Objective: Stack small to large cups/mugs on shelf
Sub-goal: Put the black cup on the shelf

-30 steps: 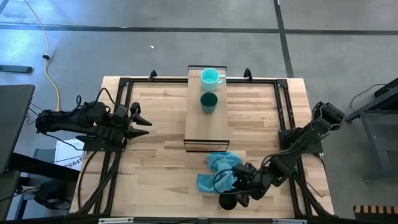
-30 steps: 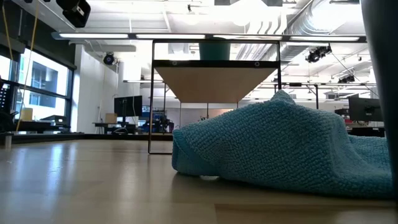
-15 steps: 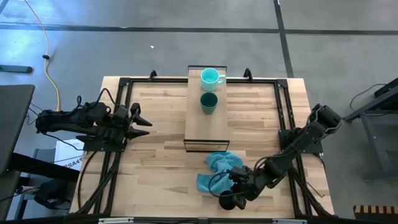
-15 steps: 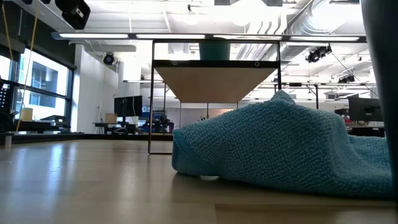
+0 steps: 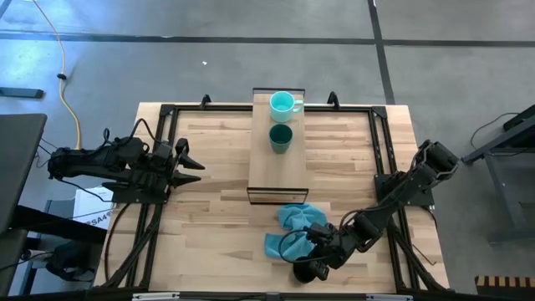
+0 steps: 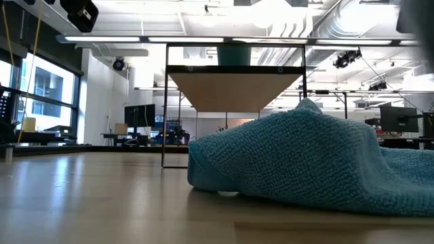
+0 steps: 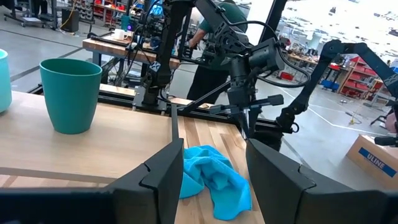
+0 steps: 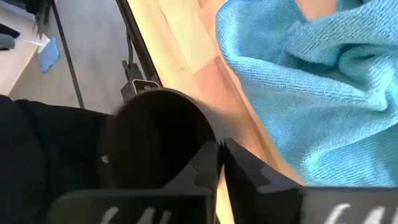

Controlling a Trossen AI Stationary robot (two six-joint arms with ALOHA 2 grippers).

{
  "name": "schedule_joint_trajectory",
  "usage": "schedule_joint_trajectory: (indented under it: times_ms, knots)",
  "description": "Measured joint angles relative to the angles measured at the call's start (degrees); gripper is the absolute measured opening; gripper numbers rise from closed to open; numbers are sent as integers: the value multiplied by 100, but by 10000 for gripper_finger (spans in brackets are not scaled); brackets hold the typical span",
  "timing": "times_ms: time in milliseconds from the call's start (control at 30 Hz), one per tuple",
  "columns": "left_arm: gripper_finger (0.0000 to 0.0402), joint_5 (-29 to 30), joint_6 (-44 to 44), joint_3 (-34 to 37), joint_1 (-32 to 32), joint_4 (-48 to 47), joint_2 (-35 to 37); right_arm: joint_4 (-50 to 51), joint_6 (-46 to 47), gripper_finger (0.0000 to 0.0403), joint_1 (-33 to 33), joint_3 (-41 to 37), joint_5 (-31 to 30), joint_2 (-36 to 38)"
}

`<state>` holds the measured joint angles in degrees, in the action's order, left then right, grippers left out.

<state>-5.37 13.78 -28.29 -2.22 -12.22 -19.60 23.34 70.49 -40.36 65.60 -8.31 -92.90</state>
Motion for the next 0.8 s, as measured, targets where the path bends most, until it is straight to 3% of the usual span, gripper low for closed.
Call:
schedule_joint_trajectory:
  times_ms: [533, 800]
  knots:
    - [163, -20, 2, 0, 0, 2, -1, -11, 862, 1, 0, 25, 1, 4]
    - [163, -20, 2, 0, -2, 2, 1, 851, 794, 0, 124, 676, -33, 7]
